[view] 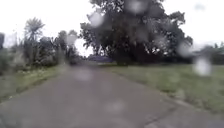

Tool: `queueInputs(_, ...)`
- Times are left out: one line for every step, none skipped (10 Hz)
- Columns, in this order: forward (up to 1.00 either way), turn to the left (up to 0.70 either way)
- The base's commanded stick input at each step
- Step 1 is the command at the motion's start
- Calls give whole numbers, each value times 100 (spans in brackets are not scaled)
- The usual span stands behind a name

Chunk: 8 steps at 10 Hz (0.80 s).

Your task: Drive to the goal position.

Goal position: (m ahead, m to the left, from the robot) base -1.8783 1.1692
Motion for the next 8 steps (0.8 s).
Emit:
queueInputs(100,0)
queueInputs(100,0)
queueInputs(100,0)
queueInputs(100,8)
queueInputs(100,15)
queueInputs(100,23)
queueInputs(100,28)
queueInputs(100,34)
